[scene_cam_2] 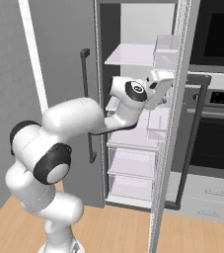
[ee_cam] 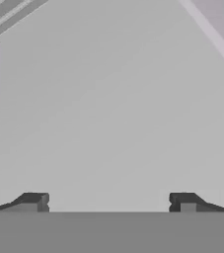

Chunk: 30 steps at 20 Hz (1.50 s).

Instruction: Take the strawberry from the fridge and place it on top of the pancake, located on the dining counter.

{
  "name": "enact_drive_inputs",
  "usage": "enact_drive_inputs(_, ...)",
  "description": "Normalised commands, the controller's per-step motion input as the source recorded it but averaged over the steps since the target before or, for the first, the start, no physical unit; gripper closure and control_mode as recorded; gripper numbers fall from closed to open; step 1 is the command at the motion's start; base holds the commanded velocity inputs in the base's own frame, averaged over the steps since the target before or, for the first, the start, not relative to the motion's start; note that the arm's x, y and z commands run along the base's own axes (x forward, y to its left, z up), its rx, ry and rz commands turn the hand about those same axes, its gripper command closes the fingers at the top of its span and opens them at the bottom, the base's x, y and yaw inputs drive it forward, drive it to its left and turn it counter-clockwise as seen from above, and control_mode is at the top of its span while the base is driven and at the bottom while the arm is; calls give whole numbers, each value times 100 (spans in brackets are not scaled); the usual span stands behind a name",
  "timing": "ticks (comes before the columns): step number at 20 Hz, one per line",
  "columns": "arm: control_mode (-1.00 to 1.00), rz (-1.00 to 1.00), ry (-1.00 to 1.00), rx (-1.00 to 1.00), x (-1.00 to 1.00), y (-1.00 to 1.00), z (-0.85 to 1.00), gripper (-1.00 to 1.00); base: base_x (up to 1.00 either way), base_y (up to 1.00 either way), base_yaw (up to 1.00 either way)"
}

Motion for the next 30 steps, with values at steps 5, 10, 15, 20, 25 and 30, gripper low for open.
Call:
enact_drive_inputs(5, -100, 2, -3, 11, -26, -14, 3, -100, 0, 0, 0)
enact_drive_inputs(10, -100, 2, 0, 14, -37, 67, 0, -100, 0, 0, 0)
enact_drive_inputs(15, -100, 11, -2, 19, -25, 89, -1, -100, 0, 0, 0)
enact_drive_inputs(20, -100, 12, -4, 24, -21, 94, -8, -100, 0, 0, 0)
enact_drive_inputs(25, -100, 15, -1, 25, -25, 97, -18, -100, 0, 0, 0)
enact_drive_inputs(30, -100, 17, 0, 25, -45, 75, -21, -100, 0, 0, 0)
